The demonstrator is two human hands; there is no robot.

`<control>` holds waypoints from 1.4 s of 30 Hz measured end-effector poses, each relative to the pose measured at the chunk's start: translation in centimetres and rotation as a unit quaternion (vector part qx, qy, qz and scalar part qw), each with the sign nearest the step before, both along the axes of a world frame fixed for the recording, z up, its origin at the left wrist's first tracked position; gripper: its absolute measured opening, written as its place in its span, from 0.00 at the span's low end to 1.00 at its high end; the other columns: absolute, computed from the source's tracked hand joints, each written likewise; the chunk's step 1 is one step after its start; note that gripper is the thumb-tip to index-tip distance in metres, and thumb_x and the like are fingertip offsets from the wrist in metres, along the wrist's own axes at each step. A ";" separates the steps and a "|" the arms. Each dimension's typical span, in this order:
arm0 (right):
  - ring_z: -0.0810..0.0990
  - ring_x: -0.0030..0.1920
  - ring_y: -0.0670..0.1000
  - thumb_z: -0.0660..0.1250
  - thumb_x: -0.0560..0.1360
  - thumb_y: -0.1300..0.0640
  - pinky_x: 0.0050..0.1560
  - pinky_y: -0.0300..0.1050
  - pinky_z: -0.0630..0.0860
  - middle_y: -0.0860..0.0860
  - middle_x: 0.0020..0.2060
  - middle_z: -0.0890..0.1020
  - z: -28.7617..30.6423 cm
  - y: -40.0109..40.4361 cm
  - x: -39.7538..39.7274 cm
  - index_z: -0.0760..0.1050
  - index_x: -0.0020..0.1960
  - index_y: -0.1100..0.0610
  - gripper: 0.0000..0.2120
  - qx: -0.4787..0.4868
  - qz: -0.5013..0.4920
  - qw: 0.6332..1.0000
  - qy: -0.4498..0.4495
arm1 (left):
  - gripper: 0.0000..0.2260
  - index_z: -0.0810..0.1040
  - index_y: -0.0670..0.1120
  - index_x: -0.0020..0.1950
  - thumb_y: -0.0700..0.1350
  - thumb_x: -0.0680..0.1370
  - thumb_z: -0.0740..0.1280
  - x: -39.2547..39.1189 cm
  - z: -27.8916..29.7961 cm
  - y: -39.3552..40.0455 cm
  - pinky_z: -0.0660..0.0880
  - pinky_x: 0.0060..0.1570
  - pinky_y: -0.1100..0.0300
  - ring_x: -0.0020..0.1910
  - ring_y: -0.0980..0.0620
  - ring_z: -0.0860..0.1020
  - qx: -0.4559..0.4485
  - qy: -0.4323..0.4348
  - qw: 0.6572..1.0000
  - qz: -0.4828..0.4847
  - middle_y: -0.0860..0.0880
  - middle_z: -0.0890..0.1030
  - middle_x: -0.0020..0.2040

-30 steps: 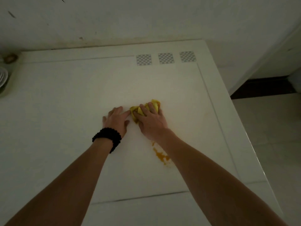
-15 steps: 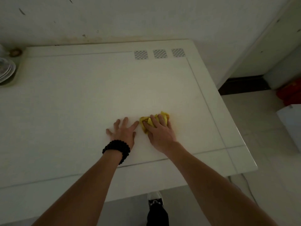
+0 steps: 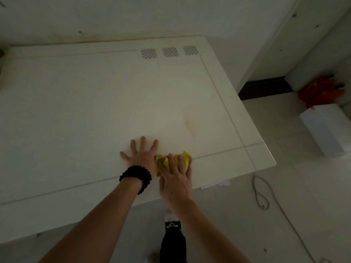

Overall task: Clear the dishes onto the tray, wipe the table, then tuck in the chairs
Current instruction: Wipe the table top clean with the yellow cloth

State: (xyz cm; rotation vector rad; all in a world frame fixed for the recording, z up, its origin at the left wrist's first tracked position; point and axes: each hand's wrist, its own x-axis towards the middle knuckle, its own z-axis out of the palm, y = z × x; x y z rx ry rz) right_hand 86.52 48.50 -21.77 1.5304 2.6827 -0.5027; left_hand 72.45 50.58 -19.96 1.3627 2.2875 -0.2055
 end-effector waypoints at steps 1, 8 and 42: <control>0.60 0.78 0.61 0.59 0.75 0.49 0.72 0.70 0.60 0.51 0.76 0.67 -0.1 -0.3 0.6 0.71 0.72 0.43 0.25 0.013 0.021 1.000 0.010 | 0.27 0.43 0.65 0.77 0.50 0.82 0.53 0.6 -0.1 -0.3 0.47 0.68 0.27 0.77 0.38 0.39 -0.002 0.004 1.000 -0.005 0.50 0.38 0.79; 0.64 0.76 0.58 0.57 0.75 0.48 0.74 0.65 0.61 0.48 0.74 0.71 -0.7 -0.7 4.7 0.76 0.68 0.42 0.22 0.030 0.057 0.996 0.062 | 0.24 0.44 0.64 0.77 0.52 0.83 0.49 2.4 -0.1 -2.4 0.46 0.69 0.28 0.77 0.39 0.39 0.019 0.011 0.999 -0.031 0.51 0.40 0.80; 0.51 0.80 0.59 0.55 0.78 0.48 0.76 0.66 0.51 0.50 0.80 0.58 -0.5 10.7 6.8 0.65 0.75 0.42 0.25 0.001 0.056 0.998 0.010 | 0.27 0.42 0.66 0.76 0.67 0.78 0.43 4.1 -1.5 3.9 0.43 0.66 0.24 0.75 0.32 0.37 0.045 0.026 0.998 -0.024 0.52 0.38 0.80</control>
